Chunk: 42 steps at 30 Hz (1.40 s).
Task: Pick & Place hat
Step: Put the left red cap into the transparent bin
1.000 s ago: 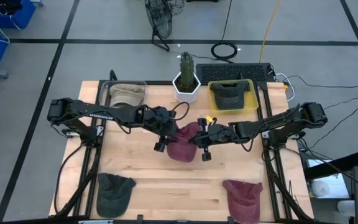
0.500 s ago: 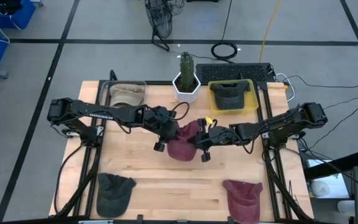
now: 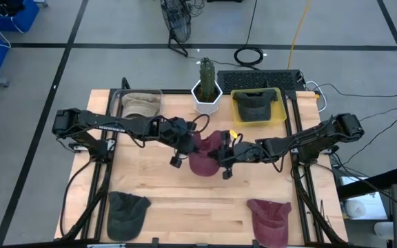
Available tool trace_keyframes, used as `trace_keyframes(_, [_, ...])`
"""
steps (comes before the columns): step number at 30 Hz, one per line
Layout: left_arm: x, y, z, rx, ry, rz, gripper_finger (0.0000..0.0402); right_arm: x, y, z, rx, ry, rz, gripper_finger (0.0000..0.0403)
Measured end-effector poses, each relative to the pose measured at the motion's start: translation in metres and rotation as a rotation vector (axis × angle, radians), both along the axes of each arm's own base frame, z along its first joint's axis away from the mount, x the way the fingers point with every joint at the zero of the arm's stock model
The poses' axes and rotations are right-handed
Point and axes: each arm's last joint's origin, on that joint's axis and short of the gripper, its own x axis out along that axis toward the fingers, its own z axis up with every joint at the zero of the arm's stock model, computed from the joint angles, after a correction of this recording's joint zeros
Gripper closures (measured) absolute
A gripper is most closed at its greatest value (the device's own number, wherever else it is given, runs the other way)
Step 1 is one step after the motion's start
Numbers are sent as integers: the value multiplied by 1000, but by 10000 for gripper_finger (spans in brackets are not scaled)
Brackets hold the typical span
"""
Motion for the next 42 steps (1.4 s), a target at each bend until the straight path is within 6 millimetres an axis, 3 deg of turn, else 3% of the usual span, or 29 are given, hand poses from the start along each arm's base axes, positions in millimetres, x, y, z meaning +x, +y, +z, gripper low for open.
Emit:
trace_keyframes(8, [-14, 4, 7, 96, 61, 93, 396, -1, -1, -1, -39, 7, -86, 343])
trace_keyframes(16, [-68, 2, 54, 156, 32, 203, 395, -2, -2, -1, -27, 4, -122, 295])
trace_keyframes(21, [-101, 3, 77, 130, -30, 245, 397, -2, -2, -1, -27, 1, -123, 294])
trace_keyframes(27, [-139, 17, 85, 156, 87, 289, 397, -3, -2, -3, -12, 18, -128, 305])
trace_keyframes(31, [-160, 31, 103, 117, 109, 349, 393, -5, -1, -7, -24, 68, -123, 310])
trace_keyframes(37, [-175, 53, 130, 92, 94, 425, 395, -10, 6, -13, -21, 140, -111, 308])
trace_keyframes(42, [-185, 71, 136, -27, 120, 383, 397, -16, 14, -18, -23, 199, -90, 311])
